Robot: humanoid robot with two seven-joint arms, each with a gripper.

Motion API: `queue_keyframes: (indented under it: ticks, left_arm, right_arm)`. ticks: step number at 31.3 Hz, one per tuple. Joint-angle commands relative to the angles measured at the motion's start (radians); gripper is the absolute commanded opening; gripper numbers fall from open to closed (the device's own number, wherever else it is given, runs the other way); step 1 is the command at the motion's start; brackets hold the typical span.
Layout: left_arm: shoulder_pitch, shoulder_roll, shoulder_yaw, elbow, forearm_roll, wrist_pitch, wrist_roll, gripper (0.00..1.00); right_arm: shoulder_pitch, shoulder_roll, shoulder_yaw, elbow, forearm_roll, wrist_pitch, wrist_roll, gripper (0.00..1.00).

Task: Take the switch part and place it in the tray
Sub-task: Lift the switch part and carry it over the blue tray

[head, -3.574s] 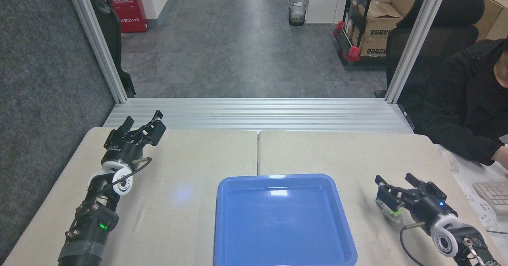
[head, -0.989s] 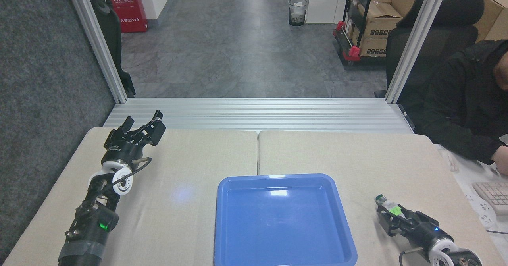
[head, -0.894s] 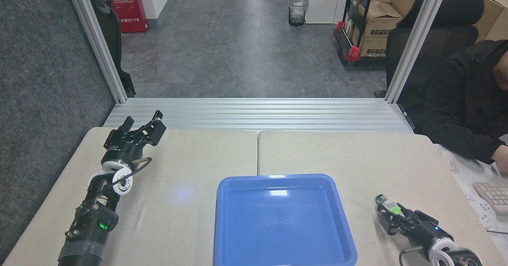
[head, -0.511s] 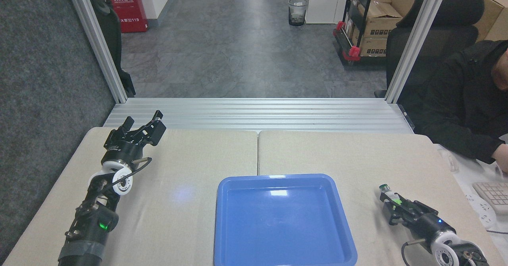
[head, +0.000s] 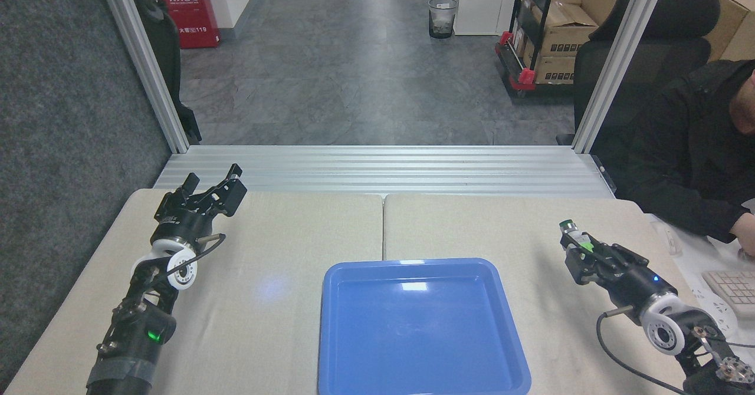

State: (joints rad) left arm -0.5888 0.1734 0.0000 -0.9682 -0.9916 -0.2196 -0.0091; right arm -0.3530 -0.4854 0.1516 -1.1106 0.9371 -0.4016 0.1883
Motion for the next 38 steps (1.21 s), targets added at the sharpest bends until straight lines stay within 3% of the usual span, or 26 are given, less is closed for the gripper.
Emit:
queue_keyframes:
  ticks: [1,10,16,21,38]
  left_arm:
    - [0.000,0.000,-0.023,-0.001,0.001,0.000,0.000,1.00]
    - [0.000,0.000,-0.023,-0.003,-0.001,0.000,-0.002,1.00]
    - [0.001,-0.002,-0.023,-0.003,-0.001,0.000,-0.002,1.00]
    - [0.001,0.000,-0.023,-0.003,0.001,0.000,-0.002,1.00]
    - [0.001,0.000,-0.023,-0.001,-0.001,0.000,0.000,1.00]
  right_arm:
    - [-0.093,0.027,0.208,-0.156,0.011,-0.017,0.016,0.00]
    - [-0.070,0.143,0.475,-0.233,0.095,-0.020,0.048,0.00]
    - [-0.011,0.221,0.528,-0.268,0.166,-0.019,0.082,0.00]
    - [0.032,0.222,0.530,-0.284,0.184,-0.022,0.088,0.00]
    - [0.045,0.203,0.497,-0.236,0.184,-0.020,0.089,0.00]
